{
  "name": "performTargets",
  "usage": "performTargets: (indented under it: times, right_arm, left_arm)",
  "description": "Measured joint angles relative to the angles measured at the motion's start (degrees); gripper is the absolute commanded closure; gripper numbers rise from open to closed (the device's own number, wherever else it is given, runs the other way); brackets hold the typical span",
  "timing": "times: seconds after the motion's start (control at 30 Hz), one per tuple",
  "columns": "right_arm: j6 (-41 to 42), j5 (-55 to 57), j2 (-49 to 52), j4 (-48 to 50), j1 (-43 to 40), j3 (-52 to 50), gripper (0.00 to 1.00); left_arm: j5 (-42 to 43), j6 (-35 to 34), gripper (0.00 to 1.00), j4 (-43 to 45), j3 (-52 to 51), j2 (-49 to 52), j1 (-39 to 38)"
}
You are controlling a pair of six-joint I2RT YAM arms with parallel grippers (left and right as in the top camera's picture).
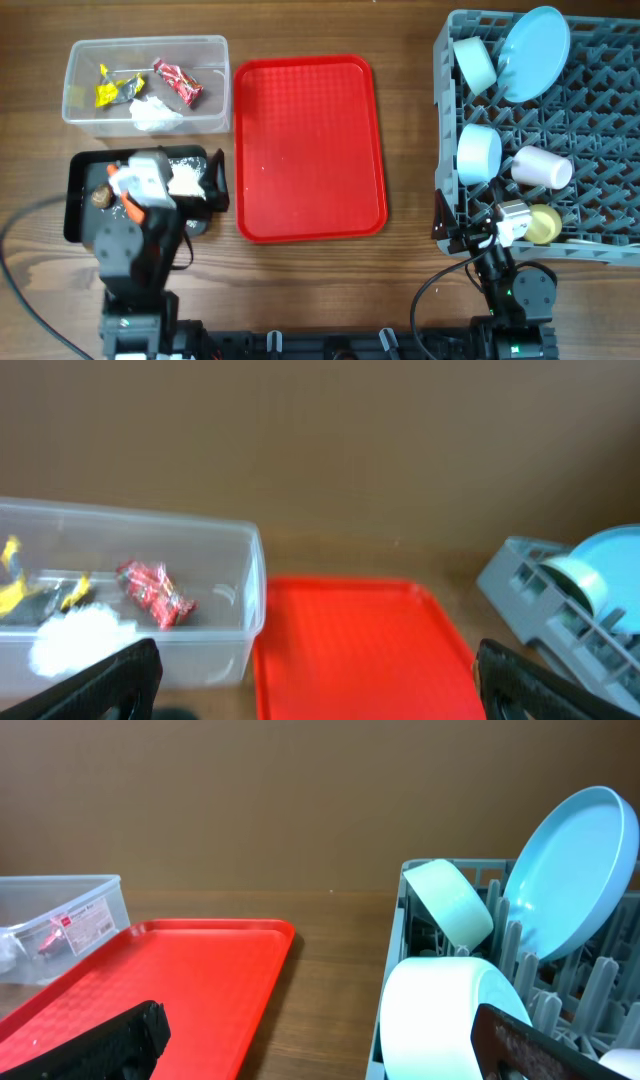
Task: Sort waste into correct bins and load items into the dishwasher rack
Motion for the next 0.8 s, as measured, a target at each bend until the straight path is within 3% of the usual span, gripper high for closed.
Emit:
performTargets:
  times: [0.13, 0.23, 0.5, 0.8]
  right_arm:
    - [0.0, 0.0, 0.0, -0.04, 0.0, 0.0, 0.0]
    - [0.0, 0.0, 0.0, -0.04, 0.0, 0.0, 0.0]
    - [0.0, 0.15, -0.11, -0.02, 0.0, 0.0, 0.0]
    - [0.0, 0.13, -0.11, -0.02, 0.0, 0.0, 0.0]
  left_arm:
    - [0.61, 0.0, 0.0, 9.22, -13.0, -9.18, 0.0]
    - [0.55, 0.0, 0.0, 11.02, -18.12, -13.73, 0.0]
    - [-1.75, 0.02, 0.0, -3.85, -21.11, -27.21, 0.0]
    - [-2.49, 0.0, 0.0, -3.93, -21.07, -27.96, -0.2]
